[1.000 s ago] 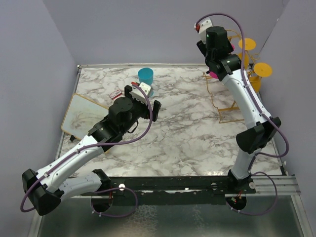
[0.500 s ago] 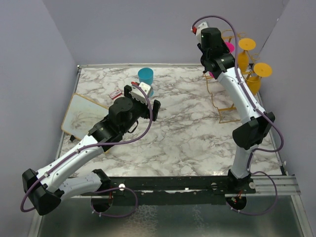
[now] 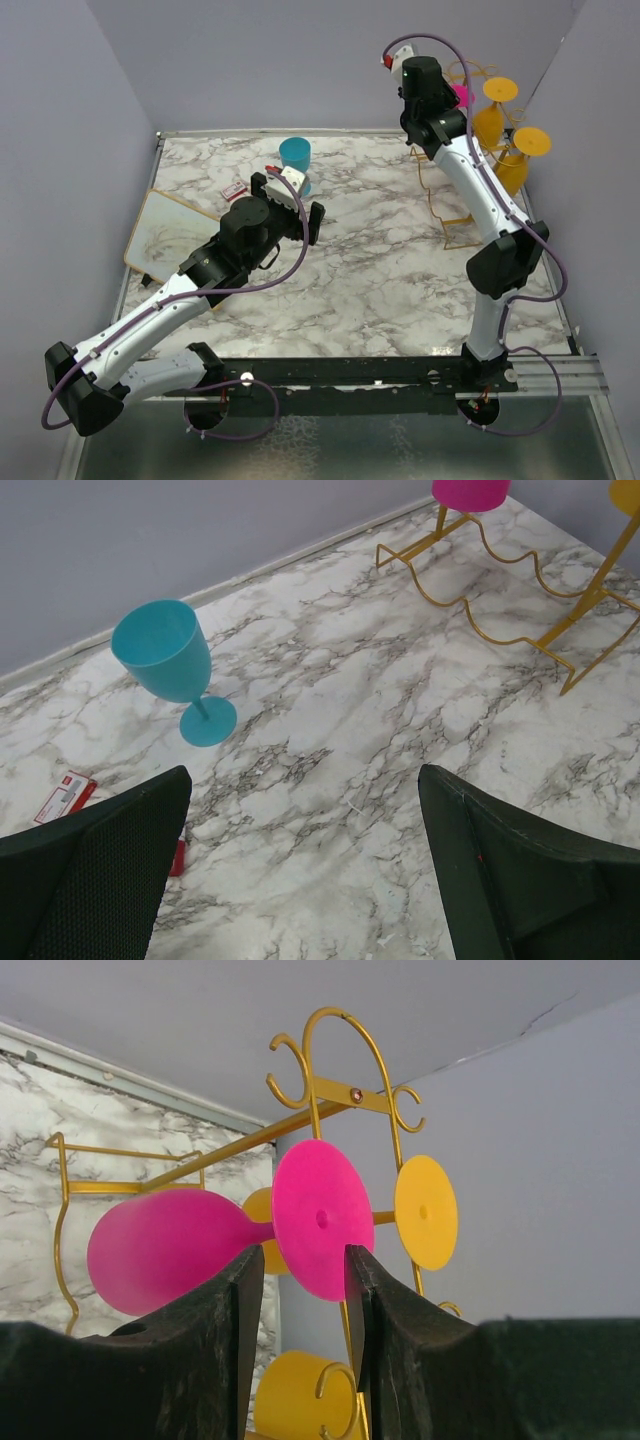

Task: Take the wine glass off the wine glass rack

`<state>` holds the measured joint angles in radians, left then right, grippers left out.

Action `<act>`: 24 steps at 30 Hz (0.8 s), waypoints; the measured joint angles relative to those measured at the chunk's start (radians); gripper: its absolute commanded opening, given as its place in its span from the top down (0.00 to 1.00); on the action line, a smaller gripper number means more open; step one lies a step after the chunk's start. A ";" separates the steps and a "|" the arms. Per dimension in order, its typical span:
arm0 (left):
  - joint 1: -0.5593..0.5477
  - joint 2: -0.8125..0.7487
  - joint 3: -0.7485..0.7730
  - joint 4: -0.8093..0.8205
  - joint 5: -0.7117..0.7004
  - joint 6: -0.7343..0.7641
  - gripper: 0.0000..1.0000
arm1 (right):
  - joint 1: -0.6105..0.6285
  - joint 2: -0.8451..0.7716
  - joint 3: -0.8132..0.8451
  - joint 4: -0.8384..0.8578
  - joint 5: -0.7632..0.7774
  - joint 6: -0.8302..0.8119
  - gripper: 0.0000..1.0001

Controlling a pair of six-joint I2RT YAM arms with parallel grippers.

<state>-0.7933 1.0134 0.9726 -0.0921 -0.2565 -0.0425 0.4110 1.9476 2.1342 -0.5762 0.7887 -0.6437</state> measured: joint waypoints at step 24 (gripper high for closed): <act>0.000 0.000 0.000 0.000 -0.021 0.008 0.01 | -0.013 0.037 -0.013 0.056 0.025 -0.043 0.77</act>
<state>-0.7933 1.0134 0.9726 -0.0921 -0.2779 -0.0345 0.3977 1.9850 2.1208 -0.5201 0.8135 -0.6872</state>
